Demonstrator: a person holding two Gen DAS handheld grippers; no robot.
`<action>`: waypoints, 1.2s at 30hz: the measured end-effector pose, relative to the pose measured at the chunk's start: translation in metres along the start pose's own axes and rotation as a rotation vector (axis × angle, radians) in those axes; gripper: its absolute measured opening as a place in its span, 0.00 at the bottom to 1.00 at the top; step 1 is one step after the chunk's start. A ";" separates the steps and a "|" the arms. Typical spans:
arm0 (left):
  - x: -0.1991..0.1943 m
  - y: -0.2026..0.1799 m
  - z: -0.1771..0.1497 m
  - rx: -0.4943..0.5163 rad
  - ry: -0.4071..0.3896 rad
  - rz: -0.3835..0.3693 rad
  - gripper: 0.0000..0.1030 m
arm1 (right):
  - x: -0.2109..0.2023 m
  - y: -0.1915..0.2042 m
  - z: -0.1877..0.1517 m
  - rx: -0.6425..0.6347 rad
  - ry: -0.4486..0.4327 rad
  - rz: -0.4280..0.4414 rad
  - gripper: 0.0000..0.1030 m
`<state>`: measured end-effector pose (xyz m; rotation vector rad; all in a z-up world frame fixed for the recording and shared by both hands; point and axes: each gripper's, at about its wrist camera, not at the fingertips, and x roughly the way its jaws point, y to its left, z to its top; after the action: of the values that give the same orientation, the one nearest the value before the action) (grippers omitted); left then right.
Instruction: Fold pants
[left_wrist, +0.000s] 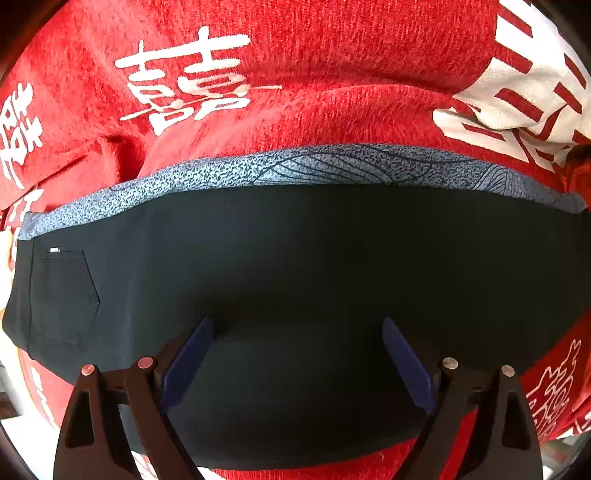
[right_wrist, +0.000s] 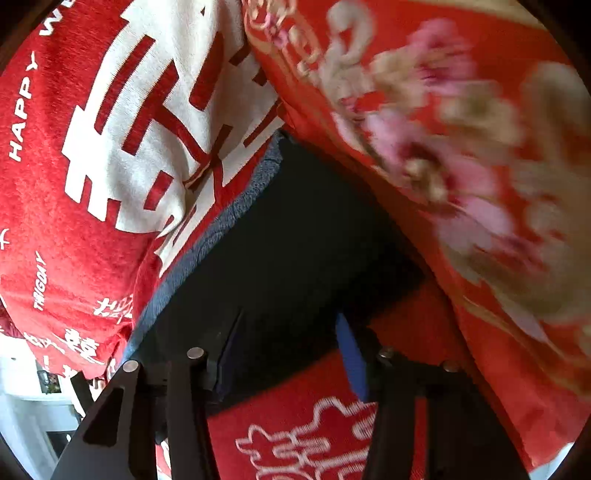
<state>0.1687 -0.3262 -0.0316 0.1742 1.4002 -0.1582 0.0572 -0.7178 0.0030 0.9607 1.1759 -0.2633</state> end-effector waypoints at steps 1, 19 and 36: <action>0.002 -0.001 0.000 0.000 0.001 -0.003 0.90 | 0.007 0.001 0.002 0.003 0.008 0.002 0.40; -0.028 0.002 0.005 0.090 -0.058 -0.021 0.96 | -0.033 0.023 -0.029 -0.143 0.022 -0.120 0.35; 0.011 0.006 0.014 0.004 -0.031 0.025 1.00 | 0.044 0.063 0.052 -0.354 -0.036 -0.289 0.37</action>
<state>0.1851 -0.3234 -0.0402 0.1914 1.3661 -0.1429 0.1489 -0.7065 -0.0010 0.4746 1.2760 -0.2894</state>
